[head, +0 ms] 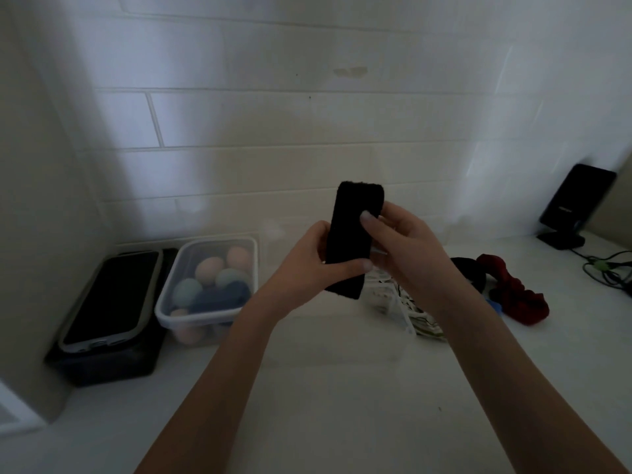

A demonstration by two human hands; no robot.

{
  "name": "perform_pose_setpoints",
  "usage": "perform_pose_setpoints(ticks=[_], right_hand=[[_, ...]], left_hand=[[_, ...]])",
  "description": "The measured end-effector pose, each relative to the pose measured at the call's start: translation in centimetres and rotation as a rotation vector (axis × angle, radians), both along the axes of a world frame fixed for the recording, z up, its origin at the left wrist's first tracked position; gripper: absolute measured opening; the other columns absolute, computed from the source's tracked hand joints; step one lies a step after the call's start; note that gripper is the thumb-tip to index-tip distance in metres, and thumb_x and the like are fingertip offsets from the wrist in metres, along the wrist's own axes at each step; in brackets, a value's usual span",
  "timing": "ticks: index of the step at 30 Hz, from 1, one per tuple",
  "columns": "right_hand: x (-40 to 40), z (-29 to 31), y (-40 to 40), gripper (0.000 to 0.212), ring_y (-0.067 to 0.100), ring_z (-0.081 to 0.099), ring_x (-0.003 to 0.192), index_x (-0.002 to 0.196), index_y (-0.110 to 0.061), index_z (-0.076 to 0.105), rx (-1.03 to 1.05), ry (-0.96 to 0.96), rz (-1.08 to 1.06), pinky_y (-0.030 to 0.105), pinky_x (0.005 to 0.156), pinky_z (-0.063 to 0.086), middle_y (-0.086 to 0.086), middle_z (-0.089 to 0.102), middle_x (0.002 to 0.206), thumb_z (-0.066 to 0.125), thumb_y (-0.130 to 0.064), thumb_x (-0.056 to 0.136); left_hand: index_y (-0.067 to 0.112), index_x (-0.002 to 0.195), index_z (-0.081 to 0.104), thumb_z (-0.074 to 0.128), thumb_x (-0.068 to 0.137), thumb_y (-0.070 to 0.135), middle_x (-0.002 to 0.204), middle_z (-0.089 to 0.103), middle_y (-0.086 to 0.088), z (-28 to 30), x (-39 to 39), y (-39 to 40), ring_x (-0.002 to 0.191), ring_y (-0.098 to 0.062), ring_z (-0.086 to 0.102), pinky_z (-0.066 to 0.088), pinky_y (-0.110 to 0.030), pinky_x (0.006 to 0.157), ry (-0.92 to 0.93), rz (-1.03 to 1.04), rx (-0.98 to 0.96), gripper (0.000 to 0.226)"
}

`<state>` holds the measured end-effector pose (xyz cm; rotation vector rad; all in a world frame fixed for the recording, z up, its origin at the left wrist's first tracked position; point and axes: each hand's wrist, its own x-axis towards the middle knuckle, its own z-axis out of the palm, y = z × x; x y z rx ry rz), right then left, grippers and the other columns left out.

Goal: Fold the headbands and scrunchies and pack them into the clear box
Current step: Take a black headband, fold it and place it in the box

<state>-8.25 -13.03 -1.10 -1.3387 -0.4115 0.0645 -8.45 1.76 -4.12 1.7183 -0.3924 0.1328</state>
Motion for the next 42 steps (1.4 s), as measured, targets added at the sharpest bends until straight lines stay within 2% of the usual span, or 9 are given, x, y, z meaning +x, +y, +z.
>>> perform_pose_setpoints(ticks=[2,6,12,17,21,25,32,38,42], right_hand=[[0.1,-0.2,0.3,0.012,0.021,0.071,0.081,0.097,-0.014,0.065,-0.011,-0.037,-0.022,0.035,0.075,0.059,0.003,0.073,0.085,0.056,-0.011,0.09],[0.2,-0.5,-0.3,0.014,0.02,0.066,0.079,0.093,-0.016,0.064,-0.168,-0.118,-0.016,0.037,0.076,0.054,0.002,0.069,0.085,0.067,-0.007,0.082],[-0.2,-0.6,-0.3,0.011,0.022,0.048,0.051,0.081,-0.011,0.06,-0.288,-0.12,-0.035,0.028,0.045,0.041,0.003,0.062,0.067,0.071,-0.01,0.08],[-0.2,-0.5,-0.2,0.01,0.012,0.067,0.076,0.089,-0.013,0.064,-0.216,-0.08,-0.128,0.025,0.068,0.053,0.003,0.07,0.085,0.068,-0.019,0.081],[-0.2,-0.4,0.0,0.029,0.037,0.069,0.09,0.094,-0.01,0.065,-0.083,-0.003,-0.155,0.045,0.079,0.053,0.022,0.071,0.098,0.067,-0.032,0.076],[0.0,-0.1,-0.3,0.014,0.022,0.071,0.078,0.094,-0.01,0.065,0.007,0.002,-0.235,0.032,0.073,0.06,0.015,0.071,0.089,0.059,-0.022,0.088],[-0.2,0.9,-1.2,0.035,0.023,0.074,0.081,0.096,-0.014,0.062,0.09,0.025,-0.194,0.034,0.065,0.06,0.004,0.075,0.082,0.063,-0.039,0.072],[-0.9,1.0,-0.6,0.013,0.023,0.071,0.088,0.092,-0.02,0.062,0.062,-0.089,-0.217,0.047,0.076,0.059,0.005,0.071,0.09,0.064,-0.01,0.084],[-1.6,1.0,0.1,0.021,0.009,0.061,0.077,0.084,-0.021,0.058,-0.181,-0.419,-0.201,0.031,0.074,0.054,-0.003,0.062,0.077,0.072,-0.008,0.074]], left_hand=[[0.031,0.1,0.056,0.082,0.059,0.034,0.1,0.069,0.006,0.0,-0.3,-0.3,0.086,-0.009,0.068,0.056,-0.027,0.076,0.03,-0.063,-0.009,0.048],[0.018,0.084,0.06,0.064,0.084,0.015,0.06,0.066,0.008,0.5,-1.1,-0.2,0.055,-0.019,0.068,0.056,-0.028,0.055,0.01,-0.072,0.004,0.005],[0.02,0.099,0.06,0.048,0.094,0.011,0.076,0.074,0.002,0.5,-1.5,-0.4,0.073,-0.019,0.072,0.056,-0.025,0.066,0.115,-0.233,-0.044,0.016],[0.02,0.104,0.059,0.06,0.085,-0.001,0.084,0.074,0.001,0.5,-1.5,-0.4,0.081,-0.025,0.072,0.057,-0.033,0.078,0.146,-0.31,-0.07,0.028],[0.011,0.091,0.064,0.061,0.085,0.004,0.072,0.074,-0.001,0.6,-1.5,-0.4,0.068,-0.02,0.072,0.058,-0.028,0.064,0.187,-0.243,-0.089,0.01],[0.02,0.06,0.057,0.071,0.08,0.017,0.044,0.058,0.007,0.1,-1.0,-0.6,0.041,-0.004,0.055,0.046,-0.021,0.041,-0.159,0.128,0.174,0.024],[0.019,0.069,0.039,0.074,0.073,0.015,0.064,0.04,0.004,-0.7,0.1,-0.1,0.06,-0.015,0.036,0.033,-0.025,0.055,-0.676,0.544,0.425,0.036],[0.013,0.064,0.045,0.061,0.086,0.009,0.057,0.064,-0.015,0.2,-0.6,-0.8,0.053,-0.021,0.069,0.044,-0.02,0.036,-0.038,0.254,-0.058,0.028],[0.006,0.087,0.058,0.04,0.094,0.017,0.062,0.071,-0.011,1.5,-0.5,-0.1,0.057,-0.02,0.071,0.054,-0.023,0.046,0.41,0.03,-0.468,0.022]])
